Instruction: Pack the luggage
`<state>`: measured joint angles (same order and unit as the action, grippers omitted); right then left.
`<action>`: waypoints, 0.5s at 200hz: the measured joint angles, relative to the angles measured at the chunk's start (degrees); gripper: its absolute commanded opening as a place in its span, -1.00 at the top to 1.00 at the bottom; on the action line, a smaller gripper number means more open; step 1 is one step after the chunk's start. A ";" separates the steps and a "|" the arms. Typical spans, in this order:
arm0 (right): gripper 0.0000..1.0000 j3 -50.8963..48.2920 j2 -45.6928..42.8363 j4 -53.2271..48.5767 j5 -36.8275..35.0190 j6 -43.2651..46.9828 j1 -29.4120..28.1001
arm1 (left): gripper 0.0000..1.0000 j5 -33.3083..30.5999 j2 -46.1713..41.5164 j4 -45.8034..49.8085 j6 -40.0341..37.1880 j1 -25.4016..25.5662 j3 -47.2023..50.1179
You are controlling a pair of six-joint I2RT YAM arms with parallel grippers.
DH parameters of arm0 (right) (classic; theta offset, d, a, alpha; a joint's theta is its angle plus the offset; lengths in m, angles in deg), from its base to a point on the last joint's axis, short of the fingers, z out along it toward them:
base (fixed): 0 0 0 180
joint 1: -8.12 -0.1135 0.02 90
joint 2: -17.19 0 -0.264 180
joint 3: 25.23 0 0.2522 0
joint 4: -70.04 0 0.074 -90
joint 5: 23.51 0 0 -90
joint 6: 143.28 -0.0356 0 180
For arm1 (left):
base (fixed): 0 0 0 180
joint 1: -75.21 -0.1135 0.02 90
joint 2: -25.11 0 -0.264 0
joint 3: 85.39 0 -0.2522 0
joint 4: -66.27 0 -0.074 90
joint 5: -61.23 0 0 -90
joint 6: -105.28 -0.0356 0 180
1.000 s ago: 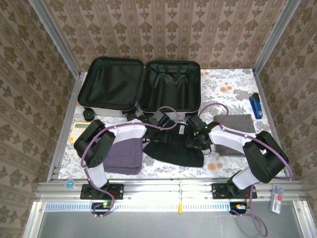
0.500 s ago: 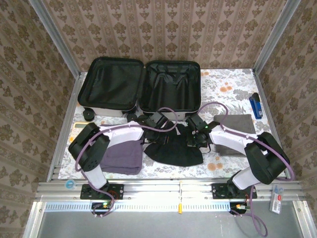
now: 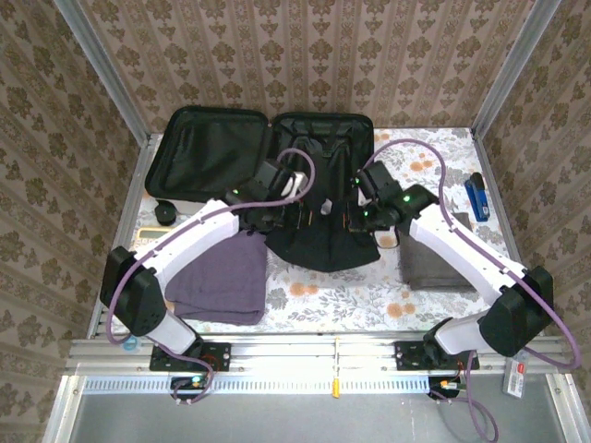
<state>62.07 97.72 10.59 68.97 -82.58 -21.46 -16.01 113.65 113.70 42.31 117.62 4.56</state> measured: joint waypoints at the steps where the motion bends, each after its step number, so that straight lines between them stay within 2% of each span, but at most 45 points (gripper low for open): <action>1: 1.00 0.44 0.17 0.00 0.04 0.17 0.17 | 1.00 0.09 0.00 0.07 -0.09 -0.17 -0.24; 44: 1.00 14.56 9.73 -1.40 1.68 4.72 4.59 | 1.00 0.55 5.07 1.99 -2.95 -5.14 -12.46; 100: 1.00 28.09 24.72 -0.66 2.80 8.22 9.70 | 1.00 1.01 19.98 1.25 -6.34 -10.40 -26.60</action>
<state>90.16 122.44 9.93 71.76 -74.37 -11.76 -15.01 133.62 114.94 35.97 107.22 -22.04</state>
